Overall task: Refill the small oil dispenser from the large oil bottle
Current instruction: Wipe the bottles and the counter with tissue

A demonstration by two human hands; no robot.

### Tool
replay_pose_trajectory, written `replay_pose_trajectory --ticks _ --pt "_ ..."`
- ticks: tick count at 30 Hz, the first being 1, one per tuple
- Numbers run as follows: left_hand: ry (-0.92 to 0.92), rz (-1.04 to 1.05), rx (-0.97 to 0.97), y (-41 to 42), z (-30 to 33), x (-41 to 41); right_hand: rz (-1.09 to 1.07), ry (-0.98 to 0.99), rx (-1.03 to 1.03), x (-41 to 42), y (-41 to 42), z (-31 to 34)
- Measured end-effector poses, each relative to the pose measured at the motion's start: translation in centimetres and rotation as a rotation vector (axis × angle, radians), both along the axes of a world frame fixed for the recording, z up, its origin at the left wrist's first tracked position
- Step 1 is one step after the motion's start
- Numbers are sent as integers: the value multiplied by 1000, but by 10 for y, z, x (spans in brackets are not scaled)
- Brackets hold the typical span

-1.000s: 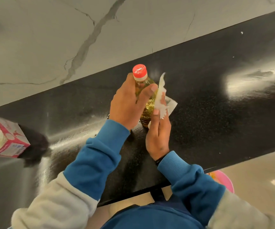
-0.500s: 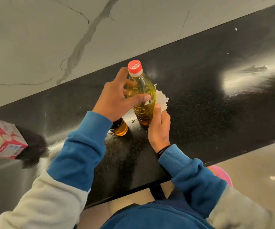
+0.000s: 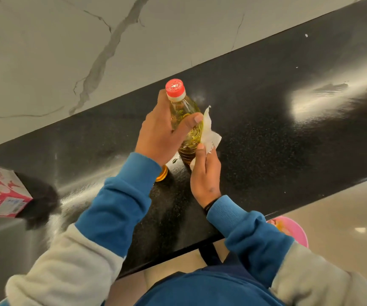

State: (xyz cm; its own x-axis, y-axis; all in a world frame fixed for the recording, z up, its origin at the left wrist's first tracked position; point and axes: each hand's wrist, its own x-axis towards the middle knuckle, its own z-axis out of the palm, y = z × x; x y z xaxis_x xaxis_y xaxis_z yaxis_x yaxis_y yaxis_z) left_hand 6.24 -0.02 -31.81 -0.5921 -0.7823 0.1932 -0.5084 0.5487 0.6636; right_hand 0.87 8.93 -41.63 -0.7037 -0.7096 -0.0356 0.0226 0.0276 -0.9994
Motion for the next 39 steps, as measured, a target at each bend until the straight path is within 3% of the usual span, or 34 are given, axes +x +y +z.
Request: replay_pose_trajectory --ticks 4,8,10,13,18,20,24,26,33,39 --pt "-128 267 -168 27 4 -8 41 -105 189 -7 3 -7" --pt "-93 59 -6 8 1 3 8 -192 227 -11 2 7" --pt "-75 9 55 0 0 11 -30 -192 187 -8 0 18" --pt "-59 82 -61 -1 -3 16 -37 -201 66 -3 -3 36" --pt "-116 291 -148 8 -3 17 24 -74 -105 4 -6 52" --pt "-150 270 -140 5 -2 17 57 3 -126 6 -1 46" --pt "63 -123 315 -6 -5 24 106 131 -71 8 9 16" --pt "100 -202 402 -12 -9 29 128 131 -13 10 14 3" --pt "60 -50 232 -14 -13 30 174 -2 248 11 19 -11" --pt "152 145 146 4 -20 16 17 -90 203 4 20 8"
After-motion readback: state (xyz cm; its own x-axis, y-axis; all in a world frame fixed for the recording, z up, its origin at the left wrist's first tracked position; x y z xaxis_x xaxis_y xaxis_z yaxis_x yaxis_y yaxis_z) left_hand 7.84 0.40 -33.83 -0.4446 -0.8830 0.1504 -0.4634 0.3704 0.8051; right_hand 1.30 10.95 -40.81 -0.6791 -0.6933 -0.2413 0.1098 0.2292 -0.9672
